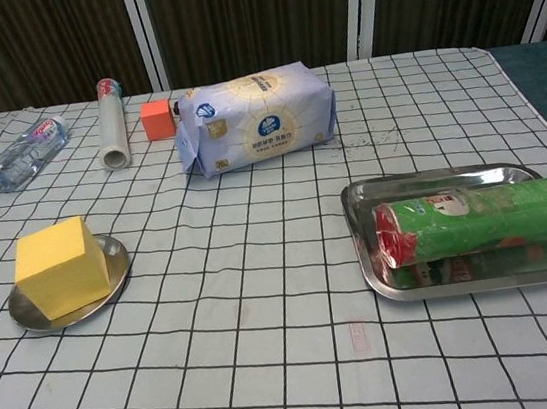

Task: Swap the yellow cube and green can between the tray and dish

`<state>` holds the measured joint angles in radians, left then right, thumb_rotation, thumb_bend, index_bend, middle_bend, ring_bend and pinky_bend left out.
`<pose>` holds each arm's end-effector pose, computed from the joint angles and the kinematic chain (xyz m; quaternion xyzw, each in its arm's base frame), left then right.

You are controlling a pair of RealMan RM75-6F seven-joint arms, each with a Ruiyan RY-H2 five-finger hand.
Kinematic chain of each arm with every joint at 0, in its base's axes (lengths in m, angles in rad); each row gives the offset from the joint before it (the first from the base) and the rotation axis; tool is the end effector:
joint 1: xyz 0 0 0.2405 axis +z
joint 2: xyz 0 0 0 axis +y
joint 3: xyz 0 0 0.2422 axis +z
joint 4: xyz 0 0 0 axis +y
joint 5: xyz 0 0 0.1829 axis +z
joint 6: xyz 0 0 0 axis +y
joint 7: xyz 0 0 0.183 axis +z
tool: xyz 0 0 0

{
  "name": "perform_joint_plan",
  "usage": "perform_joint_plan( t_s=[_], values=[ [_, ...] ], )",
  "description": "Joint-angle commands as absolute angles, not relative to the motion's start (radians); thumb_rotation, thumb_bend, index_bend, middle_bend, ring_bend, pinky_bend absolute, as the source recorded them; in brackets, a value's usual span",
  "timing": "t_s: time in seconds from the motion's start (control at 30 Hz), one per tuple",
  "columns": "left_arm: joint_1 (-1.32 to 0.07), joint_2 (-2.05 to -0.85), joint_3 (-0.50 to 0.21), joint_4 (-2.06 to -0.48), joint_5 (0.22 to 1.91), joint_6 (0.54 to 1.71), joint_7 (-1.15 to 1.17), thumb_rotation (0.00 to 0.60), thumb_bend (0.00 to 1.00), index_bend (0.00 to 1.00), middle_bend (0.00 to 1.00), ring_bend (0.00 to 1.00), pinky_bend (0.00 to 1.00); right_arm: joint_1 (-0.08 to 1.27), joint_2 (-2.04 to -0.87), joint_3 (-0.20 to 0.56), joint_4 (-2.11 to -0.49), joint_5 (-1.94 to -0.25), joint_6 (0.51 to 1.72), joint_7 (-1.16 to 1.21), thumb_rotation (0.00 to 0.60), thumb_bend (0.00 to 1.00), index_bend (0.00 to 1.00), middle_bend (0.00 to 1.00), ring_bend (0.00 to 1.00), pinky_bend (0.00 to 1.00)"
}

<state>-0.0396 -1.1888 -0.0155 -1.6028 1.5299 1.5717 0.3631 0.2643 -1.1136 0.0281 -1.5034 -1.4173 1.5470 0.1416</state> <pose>-0.2858 0.1971 0.1643 -0.6345 -0.2876 -0.3009 0.6512 -0.2729 -0.2665 0.2040 0.5839 -0.3444 0.4533 0.5788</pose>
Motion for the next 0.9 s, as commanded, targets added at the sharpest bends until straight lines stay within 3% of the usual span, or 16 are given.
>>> perform_joint_plan(
  t_s=[0.03, 0.5, 0.9],
  values=[
    [-0.039, -1.189, -0.017, -1.598, 1.537, 1.577, 0.356, 0.6, 0.38, 0.22, 0.22, 0.21, 0.06, 0.196, -1.151, 0.066, -1.464, -1.318, 1.579, 0.106, 0.6, 0.05, 0.0, 0.0, 0.0, 0.0],
    [-0.047, -1.185, -0.022, -1.568, 1.55, 1.57, 0.292, 0.6, 0.38, 0.18, 0.2, 0.19, 0.07, 0.186, -1.163, 0.083, -1.516, -1.285, 1.481, -0.023, 0.6, 0.06, 0.0, 0.0, 0.0, 0.0],
    [-0.049, -1.193, -0.028, -1.56, 1.548, 1.57, 0.3, 0.6, 0.38, 0.18, 0.2, 0.18, 0.07, 0.155, -1.169, 0.103, -1.507, -1.339, 1.513, 0.02, 0.6, 0.06, 0.0, 0.0, 0.0, 0.0]
  ],
)
